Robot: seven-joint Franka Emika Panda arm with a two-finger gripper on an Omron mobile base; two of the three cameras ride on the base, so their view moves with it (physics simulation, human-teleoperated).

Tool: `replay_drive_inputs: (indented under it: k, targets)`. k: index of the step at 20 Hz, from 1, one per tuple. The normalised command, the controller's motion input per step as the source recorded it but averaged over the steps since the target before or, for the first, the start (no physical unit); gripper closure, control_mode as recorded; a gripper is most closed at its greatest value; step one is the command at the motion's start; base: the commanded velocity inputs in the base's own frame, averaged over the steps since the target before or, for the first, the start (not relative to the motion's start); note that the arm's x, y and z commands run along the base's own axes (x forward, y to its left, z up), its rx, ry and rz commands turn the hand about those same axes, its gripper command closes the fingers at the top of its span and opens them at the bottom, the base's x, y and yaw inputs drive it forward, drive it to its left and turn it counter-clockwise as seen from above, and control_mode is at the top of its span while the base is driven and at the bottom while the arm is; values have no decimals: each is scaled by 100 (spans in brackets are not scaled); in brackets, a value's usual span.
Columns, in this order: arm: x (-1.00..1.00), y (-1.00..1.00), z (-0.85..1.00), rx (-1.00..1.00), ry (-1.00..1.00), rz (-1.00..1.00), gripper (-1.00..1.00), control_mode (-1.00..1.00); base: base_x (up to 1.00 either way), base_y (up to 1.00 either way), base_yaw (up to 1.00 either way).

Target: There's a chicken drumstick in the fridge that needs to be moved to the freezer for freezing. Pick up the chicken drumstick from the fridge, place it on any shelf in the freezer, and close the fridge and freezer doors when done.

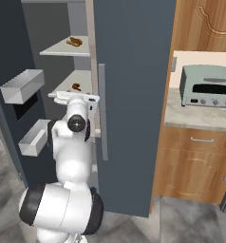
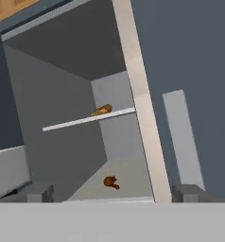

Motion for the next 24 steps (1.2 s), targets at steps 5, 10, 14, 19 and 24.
replay_drive_inputs:
  k: [5, 10, 14, 19, 24]
  targets:
    - [-68, -2, 100, -15, 20, -2, -100, -100, 0, 0, 0]
    - [-66, -12, 83, -14, 27, -5, -100, -100, 0, 0, 0]
    - [-79, -47, 12, -4, 21, -12, -100, -100, 0, 0, 0]
    - [-93, -25, -11, 0, 3, -11, -100, -100, 0, 0, 0]
    - [-74, 5, -14, 0, 0, -6, -100, -100, 0, 0, 0]
